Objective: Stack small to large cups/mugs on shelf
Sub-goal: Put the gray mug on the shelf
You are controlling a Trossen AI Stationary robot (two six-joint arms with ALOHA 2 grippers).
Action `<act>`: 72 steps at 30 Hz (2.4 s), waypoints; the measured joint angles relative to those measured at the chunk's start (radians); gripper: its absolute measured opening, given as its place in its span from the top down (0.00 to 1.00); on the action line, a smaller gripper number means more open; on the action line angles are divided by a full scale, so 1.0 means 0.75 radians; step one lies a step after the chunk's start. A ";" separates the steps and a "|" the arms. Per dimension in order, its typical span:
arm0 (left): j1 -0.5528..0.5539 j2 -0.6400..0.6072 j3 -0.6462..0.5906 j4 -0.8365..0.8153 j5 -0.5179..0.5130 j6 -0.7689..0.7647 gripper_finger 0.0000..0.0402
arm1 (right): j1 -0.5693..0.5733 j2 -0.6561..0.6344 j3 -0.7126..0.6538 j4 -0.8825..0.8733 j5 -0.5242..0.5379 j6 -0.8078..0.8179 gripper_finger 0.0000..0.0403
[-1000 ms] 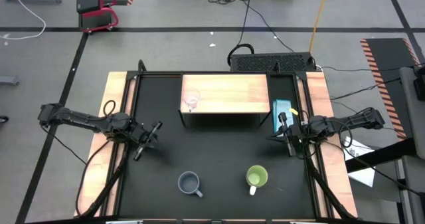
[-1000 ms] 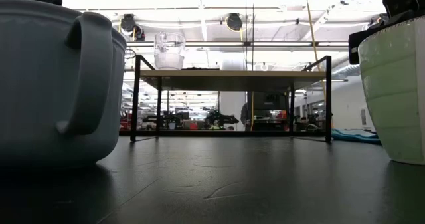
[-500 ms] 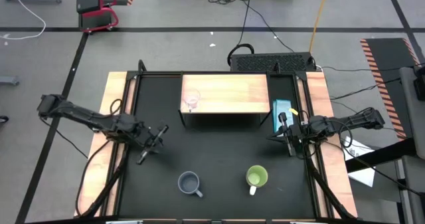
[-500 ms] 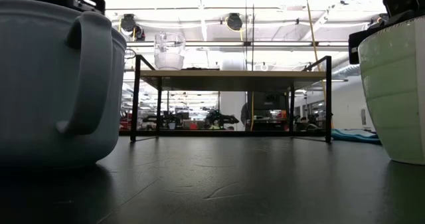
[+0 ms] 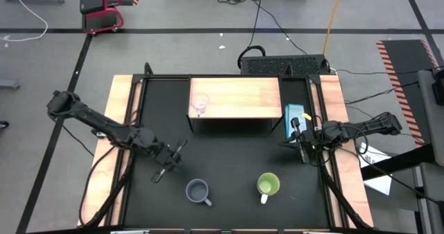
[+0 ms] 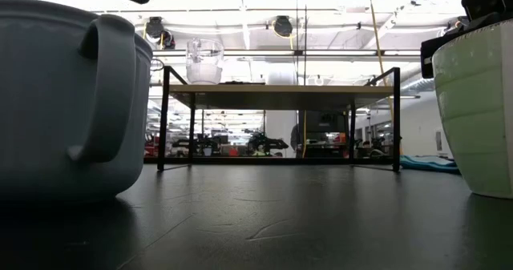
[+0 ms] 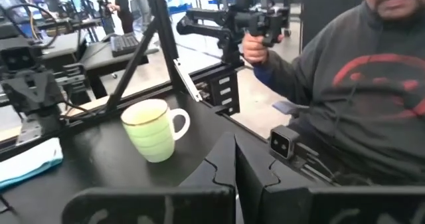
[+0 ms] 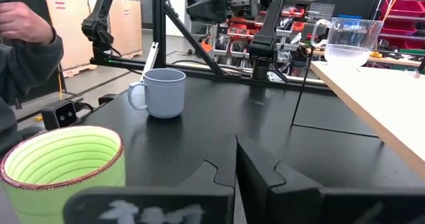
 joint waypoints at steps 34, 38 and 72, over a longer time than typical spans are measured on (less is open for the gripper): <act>-0.429 0.182 0.030 0.017 -0.701 -0.304 1.00 | 0.000 0.000 0.000 -0.003 0.000 0.001 1.00; -0.483 0.230 0.031 0.051 -0.766 -0.327 1.00 | 0.000 0.000 0.000 -0.003 0.000 0.001 1.00; -0.599 0.570 0.206 0.036 -1.037 -0.565 1.00 | 0.000 0.000 0.000 -0.004 0.000 0.001 1.00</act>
